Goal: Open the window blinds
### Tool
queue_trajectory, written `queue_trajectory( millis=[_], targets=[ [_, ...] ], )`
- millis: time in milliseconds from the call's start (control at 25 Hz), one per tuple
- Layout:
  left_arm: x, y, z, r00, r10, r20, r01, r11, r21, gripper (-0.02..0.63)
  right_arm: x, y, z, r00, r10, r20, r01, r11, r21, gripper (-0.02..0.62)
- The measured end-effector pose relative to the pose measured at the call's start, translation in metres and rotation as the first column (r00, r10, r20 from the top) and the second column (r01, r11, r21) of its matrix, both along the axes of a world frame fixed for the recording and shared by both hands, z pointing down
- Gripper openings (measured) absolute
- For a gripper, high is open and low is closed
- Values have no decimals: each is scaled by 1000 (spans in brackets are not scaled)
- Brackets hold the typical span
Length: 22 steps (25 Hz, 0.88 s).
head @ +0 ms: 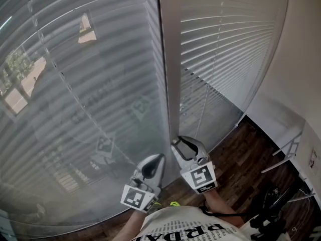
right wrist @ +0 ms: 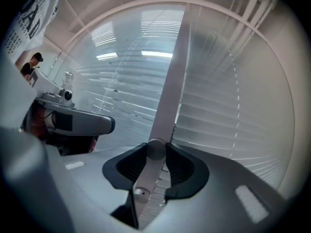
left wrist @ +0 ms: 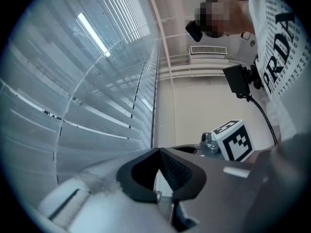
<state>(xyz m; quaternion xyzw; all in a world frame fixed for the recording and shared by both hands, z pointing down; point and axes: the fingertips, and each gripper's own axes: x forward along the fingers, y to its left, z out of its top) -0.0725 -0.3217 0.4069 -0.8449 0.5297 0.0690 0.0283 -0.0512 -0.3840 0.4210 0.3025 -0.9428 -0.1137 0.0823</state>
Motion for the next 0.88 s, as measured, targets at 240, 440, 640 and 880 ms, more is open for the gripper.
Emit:
queue_trajectory(
  millis=[240, 440, 640, 880],
  targets=[
    [0, 2, -1, 1000, 2, -7, -2, 1000, 9, -9, 1, -2, 1, 998, 9, 58, -5, 998, -70, 129],
    [1, 3, -1, 1000, 0, 4, 0, 1000, 6, -9, 1, -2, 0, 993, 22, 119, -6, 992, -126, 129],
    [4, 5, -1, 1000, 3, 1, -3, 1000, 5, -9, 2, -4, 2, 989, 23, 148, -2, 989, -146, 129],
    [2, 8, 1, 1000, -8, 5, 8, 1000, -3, -9, 2, -2, 1, 991, 24, 129, -8, 992, -126, 130]
  ],
)
